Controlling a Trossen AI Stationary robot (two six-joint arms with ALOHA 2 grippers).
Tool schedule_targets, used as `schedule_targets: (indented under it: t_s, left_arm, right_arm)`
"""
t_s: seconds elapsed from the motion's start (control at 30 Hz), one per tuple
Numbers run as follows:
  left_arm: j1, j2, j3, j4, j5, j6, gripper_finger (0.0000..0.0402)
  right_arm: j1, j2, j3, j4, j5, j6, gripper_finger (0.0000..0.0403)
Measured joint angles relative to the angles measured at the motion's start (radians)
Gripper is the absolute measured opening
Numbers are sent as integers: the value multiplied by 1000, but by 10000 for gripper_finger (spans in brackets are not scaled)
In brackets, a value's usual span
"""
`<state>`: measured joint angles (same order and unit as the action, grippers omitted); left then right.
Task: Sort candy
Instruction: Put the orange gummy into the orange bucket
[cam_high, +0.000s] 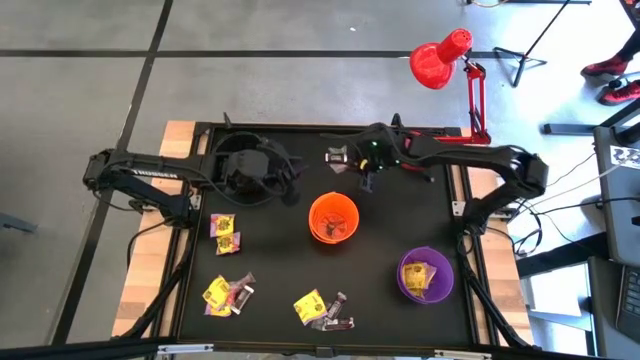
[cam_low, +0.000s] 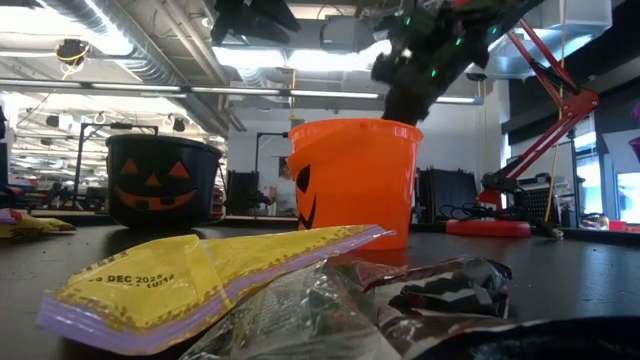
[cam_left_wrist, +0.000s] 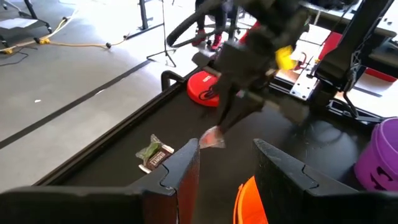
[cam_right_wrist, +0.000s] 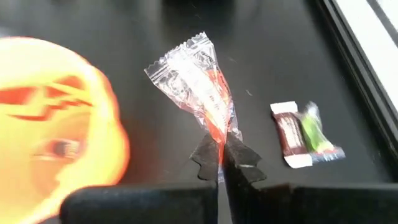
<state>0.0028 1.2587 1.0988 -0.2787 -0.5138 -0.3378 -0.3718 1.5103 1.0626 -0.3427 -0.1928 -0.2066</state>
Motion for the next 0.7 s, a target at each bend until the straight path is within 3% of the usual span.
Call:
schedule_targets:
  t_s: [0.23, 0.57, 0.7]
  left_arm:
    - [-21, 0, 0, 0, -1, 0, 137]
    - [-57, 46, 0, -4, -29, 9, 137]
    - [-71, 80, 0, -2, -29, 11, 136]
  right_arm:
    - [136, -123, 0, -78, 0, 0, 2]
    - [441, -234, 0, -223, 25, 0, 4]
    - [553, -295, -44, -187, 24, 68, 4]
